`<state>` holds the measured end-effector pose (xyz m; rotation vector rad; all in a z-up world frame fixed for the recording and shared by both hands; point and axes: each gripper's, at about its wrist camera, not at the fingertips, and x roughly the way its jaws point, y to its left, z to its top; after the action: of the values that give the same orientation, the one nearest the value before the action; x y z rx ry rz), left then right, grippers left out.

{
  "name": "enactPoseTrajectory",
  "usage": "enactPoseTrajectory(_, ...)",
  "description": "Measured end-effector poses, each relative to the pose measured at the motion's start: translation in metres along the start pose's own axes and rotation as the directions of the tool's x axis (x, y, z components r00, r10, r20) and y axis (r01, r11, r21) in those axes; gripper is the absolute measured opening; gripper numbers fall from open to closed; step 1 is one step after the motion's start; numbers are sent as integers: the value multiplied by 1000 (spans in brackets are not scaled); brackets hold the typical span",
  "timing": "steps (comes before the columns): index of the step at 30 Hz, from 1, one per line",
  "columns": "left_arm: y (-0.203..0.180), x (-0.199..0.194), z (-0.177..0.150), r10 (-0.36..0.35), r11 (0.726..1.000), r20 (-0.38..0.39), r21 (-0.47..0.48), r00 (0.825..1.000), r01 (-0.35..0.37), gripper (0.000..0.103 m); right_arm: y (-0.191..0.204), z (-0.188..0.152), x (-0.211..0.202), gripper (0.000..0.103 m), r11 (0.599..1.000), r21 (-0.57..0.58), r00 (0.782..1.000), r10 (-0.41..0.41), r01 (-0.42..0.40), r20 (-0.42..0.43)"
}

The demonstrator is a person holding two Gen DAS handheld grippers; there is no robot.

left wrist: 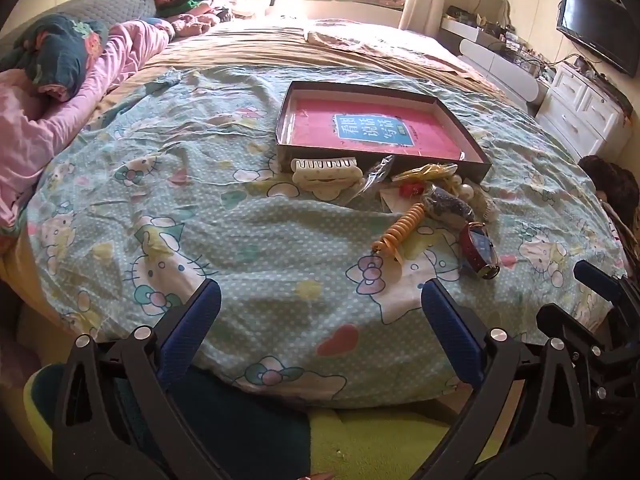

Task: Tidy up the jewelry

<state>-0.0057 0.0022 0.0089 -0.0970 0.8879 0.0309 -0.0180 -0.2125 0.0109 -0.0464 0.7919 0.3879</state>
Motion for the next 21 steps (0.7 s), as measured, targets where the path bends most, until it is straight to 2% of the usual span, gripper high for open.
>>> enactPoseTrajectory(21,1,-1,-1,-3,1000,7,-2,1000,3,94,2,0,-1,99,1000,-1,1000,0,0,6)
